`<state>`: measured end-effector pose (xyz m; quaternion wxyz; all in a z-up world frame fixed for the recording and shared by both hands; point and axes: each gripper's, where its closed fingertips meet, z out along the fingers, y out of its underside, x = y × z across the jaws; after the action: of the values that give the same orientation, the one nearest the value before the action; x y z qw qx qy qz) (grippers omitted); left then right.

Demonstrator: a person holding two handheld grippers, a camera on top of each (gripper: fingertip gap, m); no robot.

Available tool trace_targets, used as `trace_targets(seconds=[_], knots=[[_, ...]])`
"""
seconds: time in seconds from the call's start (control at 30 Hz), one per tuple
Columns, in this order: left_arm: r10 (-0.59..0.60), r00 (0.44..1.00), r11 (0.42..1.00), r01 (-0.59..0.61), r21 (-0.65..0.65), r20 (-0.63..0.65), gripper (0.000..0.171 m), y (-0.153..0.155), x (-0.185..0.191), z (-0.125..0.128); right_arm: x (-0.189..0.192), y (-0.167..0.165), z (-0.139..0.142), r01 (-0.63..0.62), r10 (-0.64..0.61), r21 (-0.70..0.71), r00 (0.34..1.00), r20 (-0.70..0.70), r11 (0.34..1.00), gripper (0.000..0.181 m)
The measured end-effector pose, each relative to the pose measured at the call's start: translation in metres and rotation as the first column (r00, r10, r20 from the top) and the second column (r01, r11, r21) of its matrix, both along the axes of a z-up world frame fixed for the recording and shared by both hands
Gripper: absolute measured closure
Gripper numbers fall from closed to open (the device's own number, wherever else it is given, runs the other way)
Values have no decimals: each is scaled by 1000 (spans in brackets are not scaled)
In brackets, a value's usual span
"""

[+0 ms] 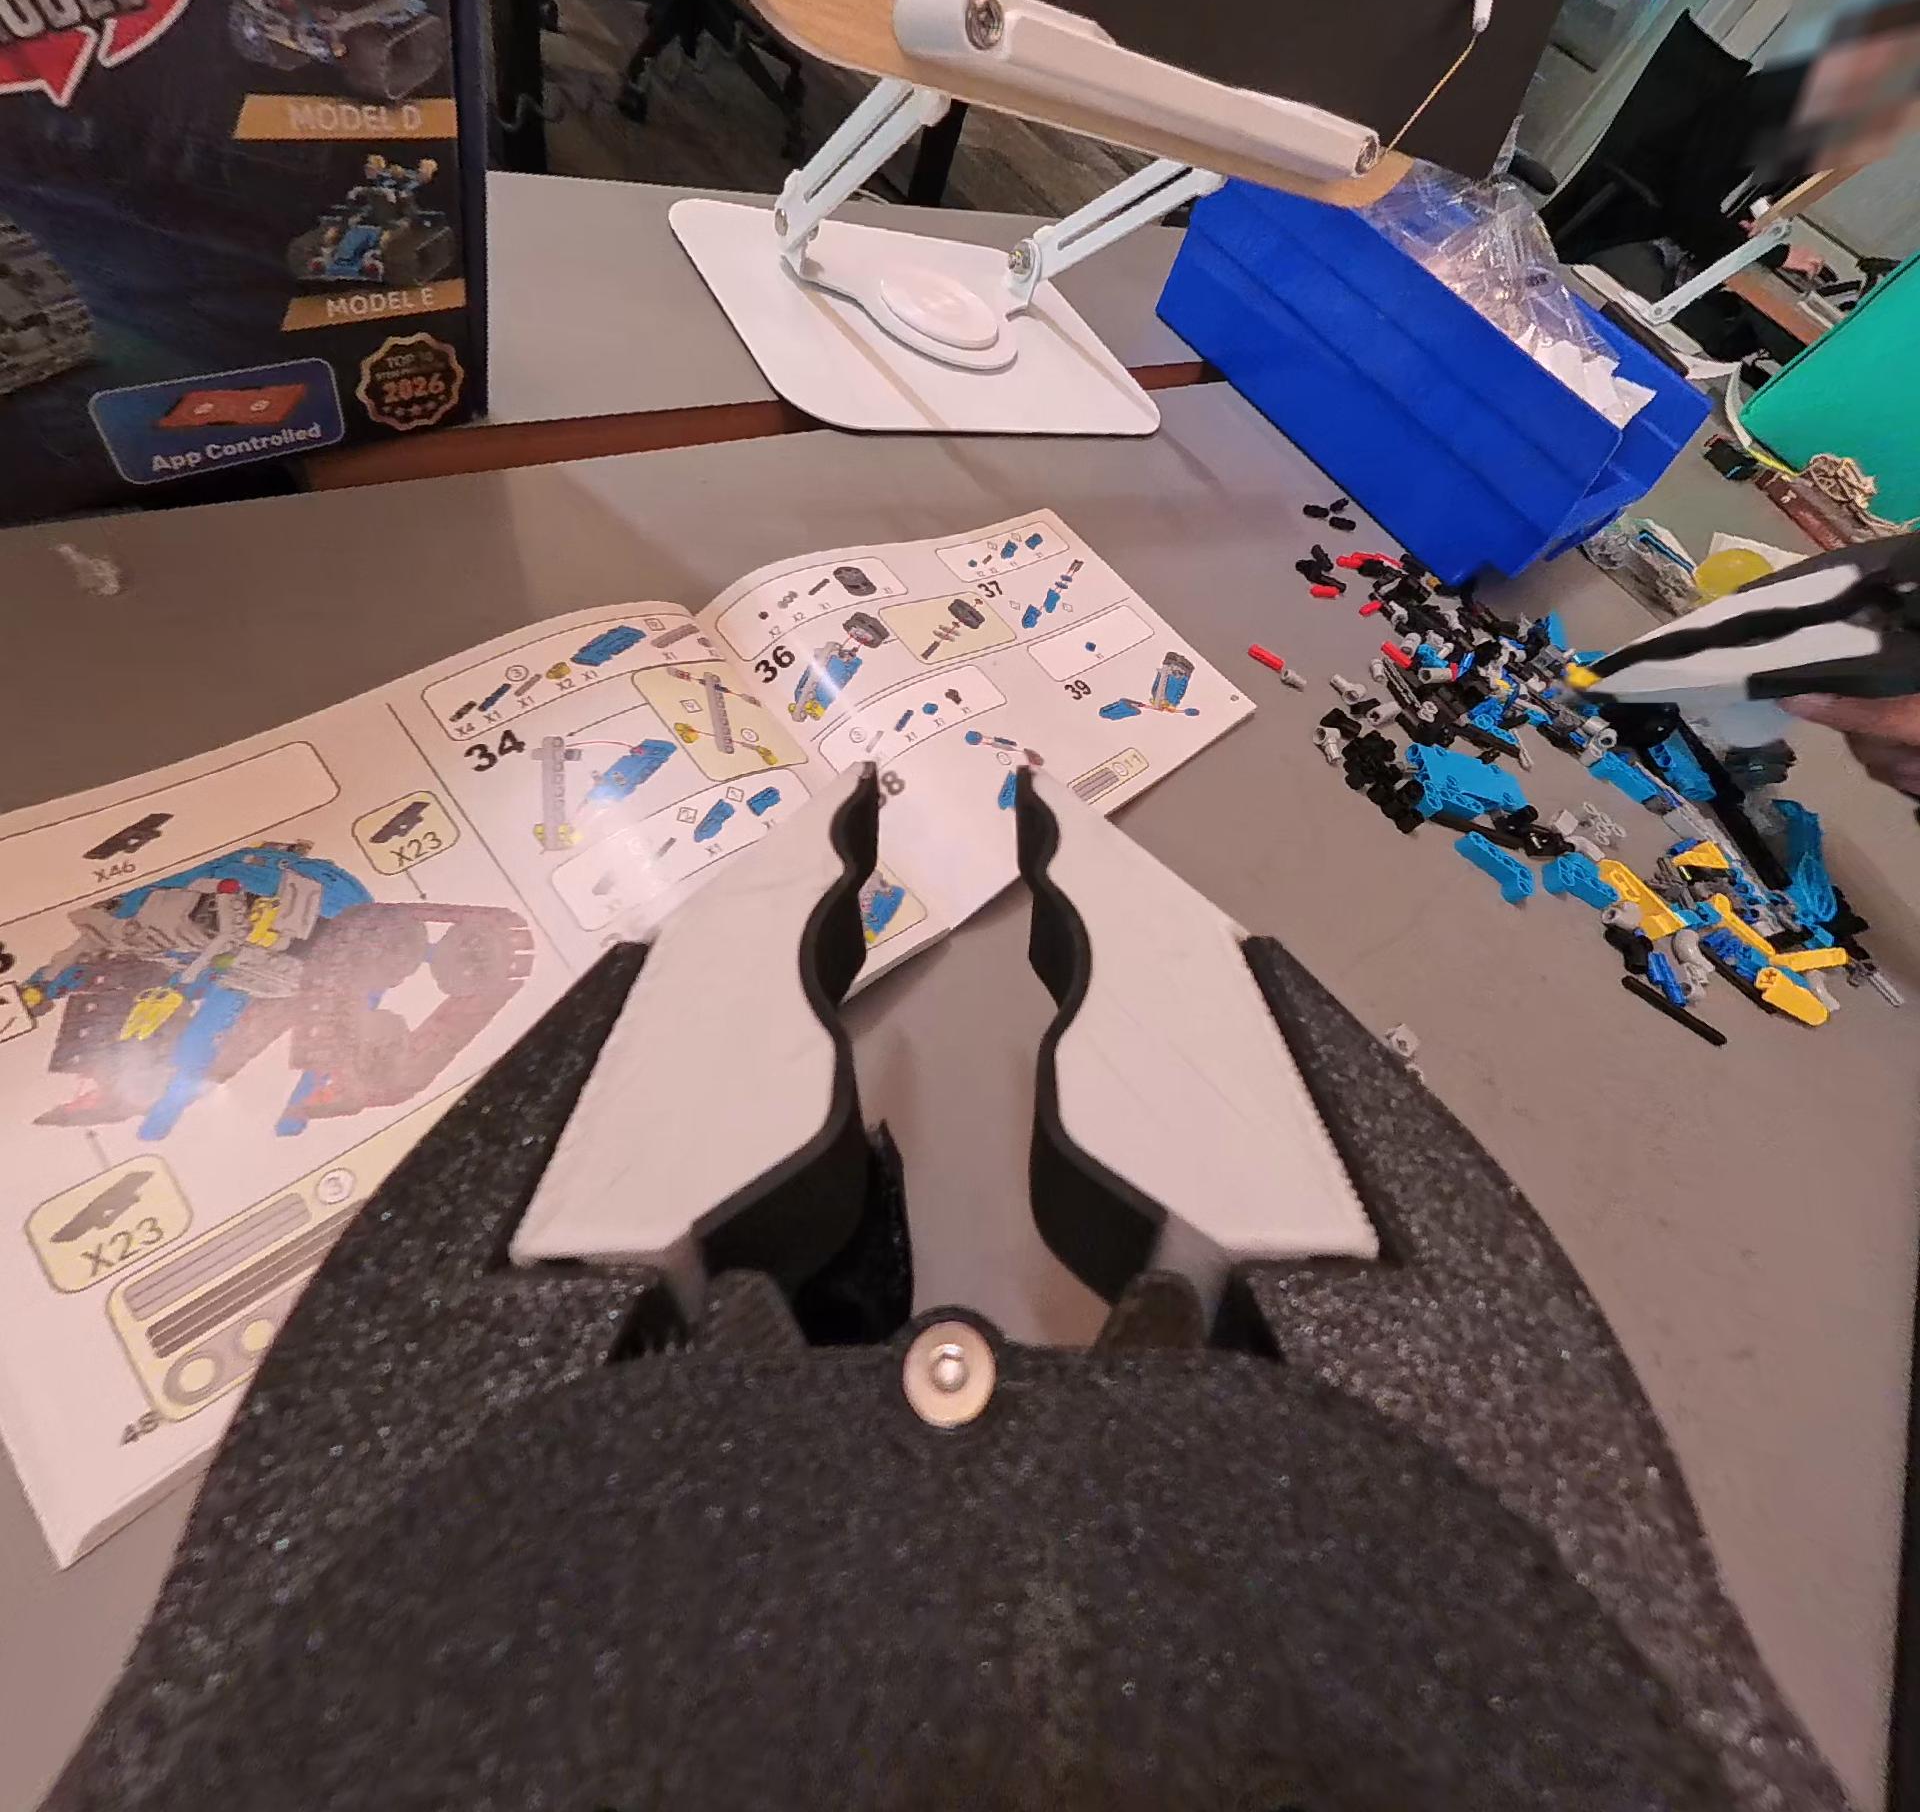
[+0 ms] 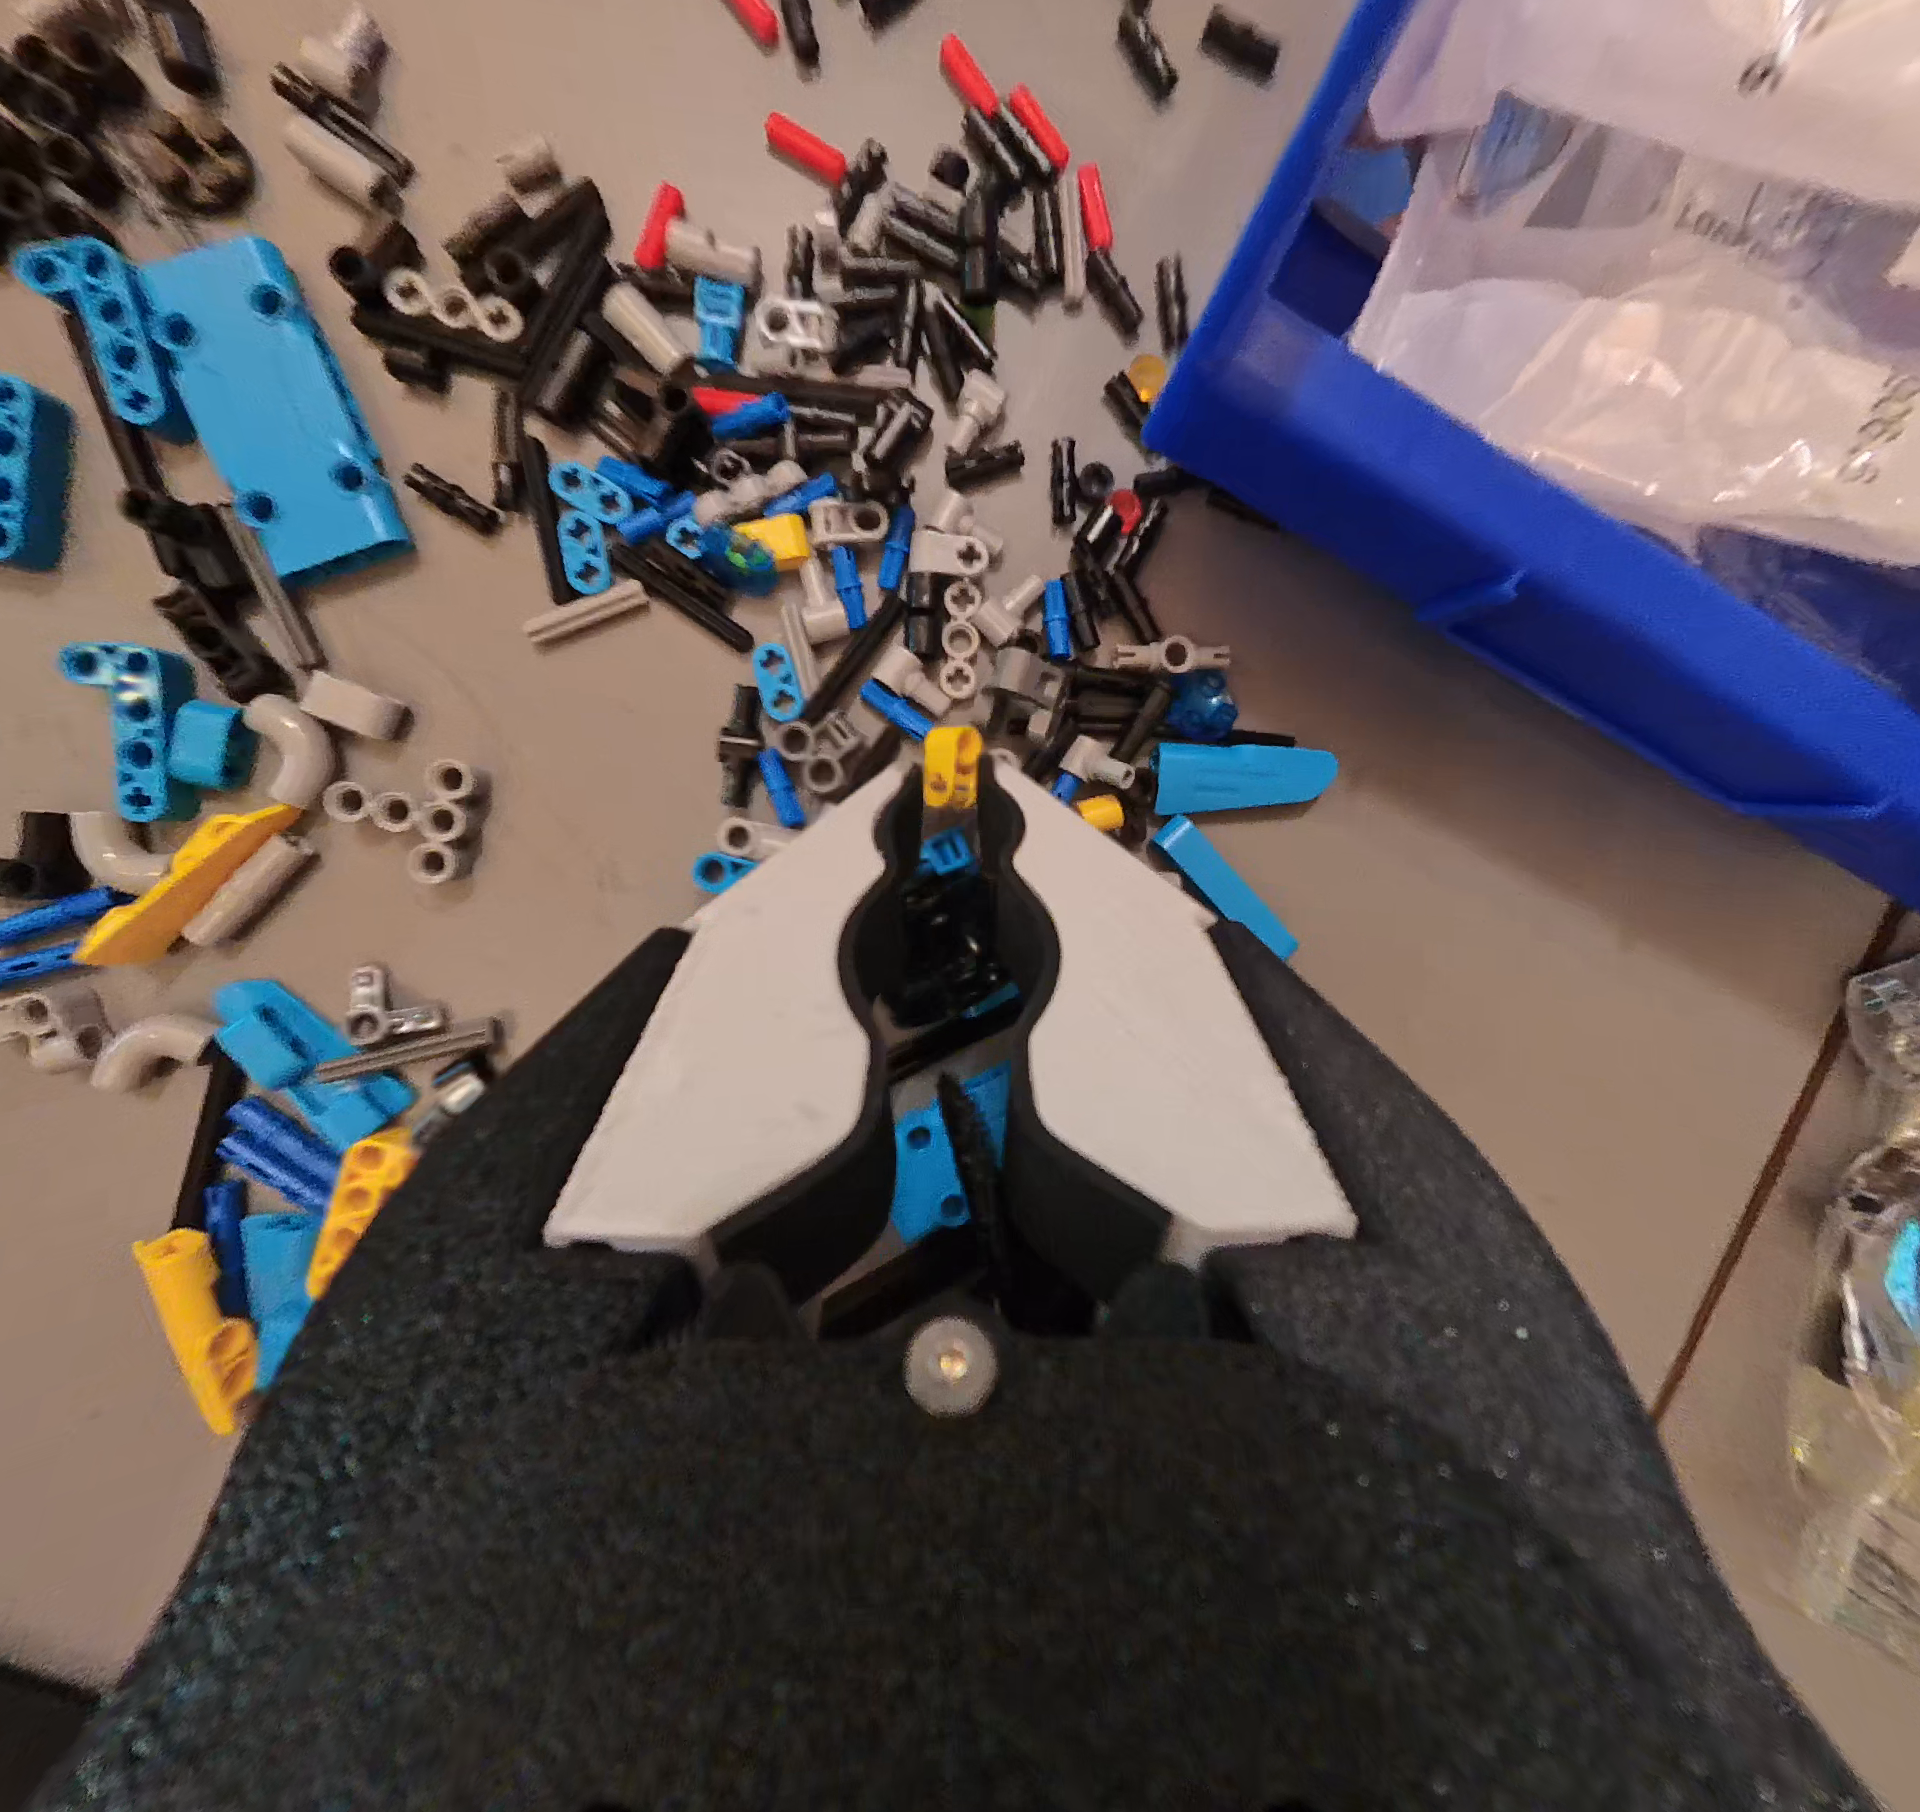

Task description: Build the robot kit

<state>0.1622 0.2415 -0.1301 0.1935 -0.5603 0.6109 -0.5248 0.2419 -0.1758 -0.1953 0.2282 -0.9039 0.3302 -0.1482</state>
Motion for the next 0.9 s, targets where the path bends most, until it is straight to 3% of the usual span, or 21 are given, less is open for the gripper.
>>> trace_targets(seconds=[0.13, 0.27, 0.4, 0.47, 0.6, 0.9], knots=[[29, 999, 1000, -29, 8, -13, 146, 10, 1, -3, -15, 32, 31, -51, 47, 34, 993, 105, 998, 171], [34, 999, 999, -34, 7, -29, 146, 11, 2, -8, -55, 98, 49, -214, 196, 100, 967, 163, 972, 171], [23, 999, 999, -22, 32, -34, 146, 7, 2, -11, -128, 192, 48, -471, 448, 294, 882, 148, 832, 171], [17, 999, 999, -15, 46, -35, 146, 4, 1, -12, -148, 216, 28, -551, 527, 219, 834, 164, 805, 171], [13, 999, 998, -11, 64, -32, 146, 3, 1, -11, -167, 231, -5, -664, 657, -33, 728, 196, 747, 171], [13, 1000, 998, -12, 54, -27, 146, 4, 1, -9, -177, 227, -11, -648, 644, 81, 762, 72, 757, 165]])
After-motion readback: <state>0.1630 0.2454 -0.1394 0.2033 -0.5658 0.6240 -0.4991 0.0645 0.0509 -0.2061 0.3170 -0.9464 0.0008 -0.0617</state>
